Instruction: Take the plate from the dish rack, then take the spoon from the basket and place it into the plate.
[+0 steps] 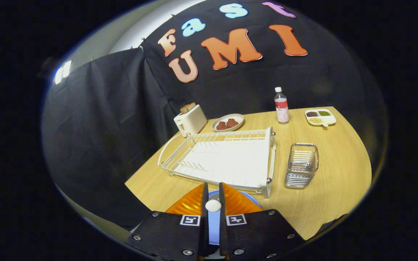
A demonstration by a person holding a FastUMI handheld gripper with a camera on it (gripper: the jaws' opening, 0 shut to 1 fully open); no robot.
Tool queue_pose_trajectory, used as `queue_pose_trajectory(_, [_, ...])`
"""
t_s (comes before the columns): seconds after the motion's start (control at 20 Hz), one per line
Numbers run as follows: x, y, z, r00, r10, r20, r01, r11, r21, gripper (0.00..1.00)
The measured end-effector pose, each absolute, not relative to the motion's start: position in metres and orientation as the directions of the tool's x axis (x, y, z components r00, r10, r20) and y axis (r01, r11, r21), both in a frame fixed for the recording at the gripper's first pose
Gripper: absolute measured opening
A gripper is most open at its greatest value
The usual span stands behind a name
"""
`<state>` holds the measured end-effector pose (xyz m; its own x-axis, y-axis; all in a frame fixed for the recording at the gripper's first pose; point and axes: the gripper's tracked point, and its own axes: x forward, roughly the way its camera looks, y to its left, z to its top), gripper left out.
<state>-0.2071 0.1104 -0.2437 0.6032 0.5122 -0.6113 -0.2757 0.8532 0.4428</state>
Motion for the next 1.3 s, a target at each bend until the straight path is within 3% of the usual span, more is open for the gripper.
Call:
queue_pose_trajectory(0.3, [-0.223,0.124,-0.288,0.576,0.541,-0.613,-0.322,0.839,0.438,0.11])
queue_pose_trajectory(0.55, [-0.237,0.109,-0.316,0.553,0.528,-0.645,-0.273,0.846,0.458,0.16])
queue_pose_trajectory(0.95, [-0.239,0.078,-0.336,0.541,0.422,-0.728,-0.171,0.902,0.396,0.32])
queue_pose_trajectory(1.05, [-0.229,0.066,-0.326,0.558,0.389,-0.733,-0.157,0.917,0.367,0.39])
queue_pose_trajectory(1.3, [-0.176,0.037,-0.252,0.689,0.309,-0.656,-0.122,0.941,0.316,0.74])
